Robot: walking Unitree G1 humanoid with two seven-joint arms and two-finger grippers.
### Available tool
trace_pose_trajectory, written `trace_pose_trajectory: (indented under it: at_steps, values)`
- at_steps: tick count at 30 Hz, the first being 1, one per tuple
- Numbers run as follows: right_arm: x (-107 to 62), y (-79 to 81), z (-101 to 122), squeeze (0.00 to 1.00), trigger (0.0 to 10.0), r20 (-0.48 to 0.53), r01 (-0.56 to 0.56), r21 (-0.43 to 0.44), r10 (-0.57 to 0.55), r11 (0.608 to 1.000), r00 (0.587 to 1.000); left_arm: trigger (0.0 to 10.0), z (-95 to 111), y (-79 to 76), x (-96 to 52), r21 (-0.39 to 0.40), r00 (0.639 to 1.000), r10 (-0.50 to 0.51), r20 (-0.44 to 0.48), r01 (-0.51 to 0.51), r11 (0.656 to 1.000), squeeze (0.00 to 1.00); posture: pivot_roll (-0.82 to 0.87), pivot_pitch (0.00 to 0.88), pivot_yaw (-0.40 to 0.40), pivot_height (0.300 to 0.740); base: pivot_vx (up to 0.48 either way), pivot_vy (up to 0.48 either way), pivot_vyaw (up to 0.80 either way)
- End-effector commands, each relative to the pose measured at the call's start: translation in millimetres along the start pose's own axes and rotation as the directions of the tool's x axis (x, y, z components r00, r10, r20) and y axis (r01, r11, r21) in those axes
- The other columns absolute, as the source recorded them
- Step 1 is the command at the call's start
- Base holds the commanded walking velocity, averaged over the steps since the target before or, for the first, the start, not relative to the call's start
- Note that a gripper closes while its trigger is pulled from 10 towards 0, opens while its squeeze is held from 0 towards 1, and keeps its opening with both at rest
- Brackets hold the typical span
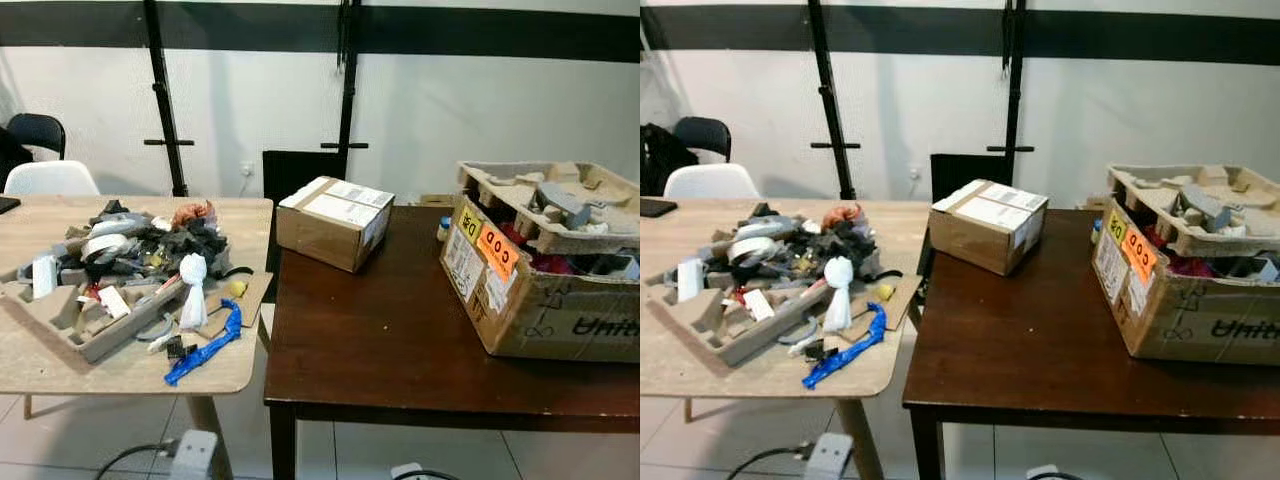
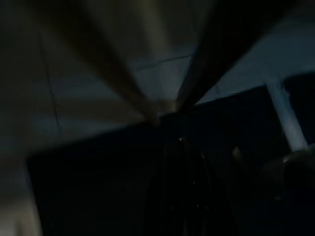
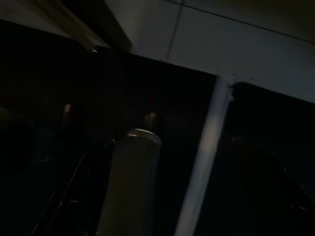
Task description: Picking trash to rubbish bin
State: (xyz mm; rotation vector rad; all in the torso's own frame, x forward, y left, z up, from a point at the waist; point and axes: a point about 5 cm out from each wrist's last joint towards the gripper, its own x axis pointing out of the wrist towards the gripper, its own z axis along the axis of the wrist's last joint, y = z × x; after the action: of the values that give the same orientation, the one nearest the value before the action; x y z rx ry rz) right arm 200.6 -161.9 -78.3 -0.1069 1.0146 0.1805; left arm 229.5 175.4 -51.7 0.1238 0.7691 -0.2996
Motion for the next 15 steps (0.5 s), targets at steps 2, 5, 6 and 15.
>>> trace_pose_trajectory:
  at_steps: [2,5,6,15]
  values:
    - [0.4,1.8,6.0,0.00,10.0,0.025,-0.021,-0.015,0.021,1.000,0.999,10.0,3.4,0.3,-3.6,0.137,0.996,-0.087,0.024,0.083,0.987,0.00,0.06,0.000,-0.021,0.740,0.000,0.000,0.00]
    - [0.2,2.9,6.4,0.00,10.0,0.018,-0.058,-0.052,0.059,0.997,0.998,10.0,22.9,-15.7,-12.7,0.283,0.916,-0.391,0.088,0.353,0.892,0.00,0.06,0.000,-0.027,0.740,0.000,0.000,0.00]
    - [0.2,2.9,6.4,0.00,10.0,0.018,-0.058,-0.052,0.059,0.997,0.998,10.0,22.9,-15.7,-12.7,0.283,0.916,-0.391,0.088,0.353,0.892,0.00,0.06,0.000,-0.027,0.740,0.000,0.000,0.00]
    - [-9.7,10.5,26.6,0.00,10.0,0.038,-0.443,-0.302,0.475,0.844,0.879,10.0,79.6,-25.1,-43.7,0.392,0.782,-0.616,0.094,0.540,0.745,0.00,0.07,0.000,-0.029,0.740,0.000,0.000,0.00]
